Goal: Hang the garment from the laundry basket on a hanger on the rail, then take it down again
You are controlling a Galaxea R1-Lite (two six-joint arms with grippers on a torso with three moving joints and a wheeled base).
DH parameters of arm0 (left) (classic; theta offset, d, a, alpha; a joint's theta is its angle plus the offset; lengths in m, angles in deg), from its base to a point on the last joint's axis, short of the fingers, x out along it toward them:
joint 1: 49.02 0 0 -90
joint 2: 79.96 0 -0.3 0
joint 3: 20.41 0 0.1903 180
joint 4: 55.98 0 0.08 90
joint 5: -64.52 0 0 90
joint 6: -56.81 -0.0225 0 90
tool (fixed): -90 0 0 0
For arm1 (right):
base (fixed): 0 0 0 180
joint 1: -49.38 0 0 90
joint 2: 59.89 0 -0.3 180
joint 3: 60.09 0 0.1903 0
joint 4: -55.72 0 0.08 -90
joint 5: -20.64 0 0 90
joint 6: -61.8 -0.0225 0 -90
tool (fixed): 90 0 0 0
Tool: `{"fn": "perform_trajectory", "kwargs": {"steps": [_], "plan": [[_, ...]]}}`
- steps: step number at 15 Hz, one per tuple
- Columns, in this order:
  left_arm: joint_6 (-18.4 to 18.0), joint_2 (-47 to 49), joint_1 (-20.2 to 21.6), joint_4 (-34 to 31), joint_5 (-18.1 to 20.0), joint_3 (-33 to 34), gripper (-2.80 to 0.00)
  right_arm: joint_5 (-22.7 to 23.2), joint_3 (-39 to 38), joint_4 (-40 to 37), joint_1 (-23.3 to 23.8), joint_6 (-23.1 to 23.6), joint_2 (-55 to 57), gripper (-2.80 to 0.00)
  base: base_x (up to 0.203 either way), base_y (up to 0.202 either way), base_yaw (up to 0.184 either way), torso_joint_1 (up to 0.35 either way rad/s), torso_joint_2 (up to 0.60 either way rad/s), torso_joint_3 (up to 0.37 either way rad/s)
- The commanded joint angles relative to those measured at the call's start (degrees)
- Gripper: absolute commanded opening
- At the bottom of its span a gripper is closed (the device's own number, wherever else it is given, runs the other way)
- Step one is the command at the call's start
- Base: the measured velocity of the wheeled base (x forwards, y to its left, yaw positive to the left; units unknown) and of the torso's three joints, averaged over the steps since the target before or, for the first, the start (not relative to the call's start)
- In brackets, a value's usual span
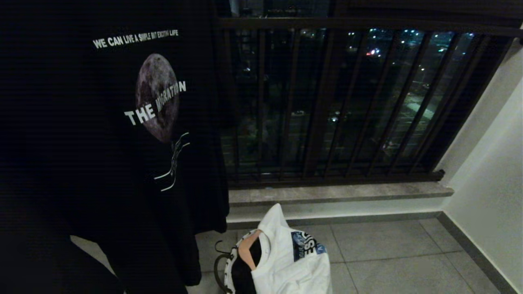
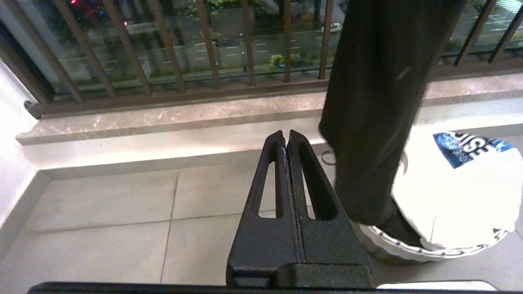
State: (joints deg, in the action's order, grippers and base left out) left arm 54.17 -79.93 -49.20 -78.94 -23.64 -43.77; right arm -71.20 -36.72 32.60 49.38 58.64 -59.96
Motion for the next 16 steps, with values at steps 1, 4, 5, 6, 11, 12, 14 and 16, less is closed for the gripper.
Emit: {"fn": "perform_trajectory", "kwargs": {"steps": [1, 4, 5, 6, 11, 12, 14, 16], "plan": [[0.00, -0.11, 0.01, 0.02, 0.00, 0.17, -2.80, 0.00, 0.00, 0.02, 0.00, -0.01, 0.07, -2.80, 0.000, 0.000, 0.000, -0.235, 0.49, 0.271], [0.00, -0.11, 0.01, 0.02, 0.00, 0.12, -2.80, 0.00, 0.00, 0.02, 0.00, -0.08, 0.07, -2.80, 0.000, 0.000, 0.000, -0.218, 0.48, 0.266], [0.00, -0.11, -0.07, 0.02, 0.00, 0.17, -2.80, 0.00, 0.00, 0.02, 0.00, -0.01, 0.07, -2.80, 0.000, 0.000, 0.000, -0.212, 0.48, 0.266], [0.00, -0.11, 0.00, -0.08, 0.00, 0.17, -2.80, 0.00, 0.00, 0.02, 0.00, -0.01, 0.07, -2.80, 0.000, 0.000, 0.000, -0.213, 0.47, 0.263], [0.00, -0.11, 0.01, 0.02, 0.00, 0.18, -2.80, 0.00, 0.00, 0.02, 0.00, -0.09, 0.07, -2.80, 0.000, 0.000, 0.000, -0.195, 0.47, 0.263], [0.00, -0.11, 0.00, 0.02, 0.00, 0.09, -2.80, 0.00, 0.00, 0.02, 0.00, -0.09, 0.07, -2.80, 0.000, 0.000, 0.000, -0.181, 0.45, 0.272], [0.00, -0.11, 0.01, 0.00, 0.00, 0.16, -2.80, 0.00, 0.00, 0.02, 0.00, -0.09, 0.07, -2.80, 0.000, 0.000, 0.000, -0.173, 0.44, 0.279], [0.00, -0.11, 0.01, -0.08, 0.00, 0.18, -2.80, 0.00, 0.00, 0.02, 0.00, -0.09, 0.07, -2.80, 0.000, 0.000, 0.000, -0.116, 0.33, 0.201]]}}
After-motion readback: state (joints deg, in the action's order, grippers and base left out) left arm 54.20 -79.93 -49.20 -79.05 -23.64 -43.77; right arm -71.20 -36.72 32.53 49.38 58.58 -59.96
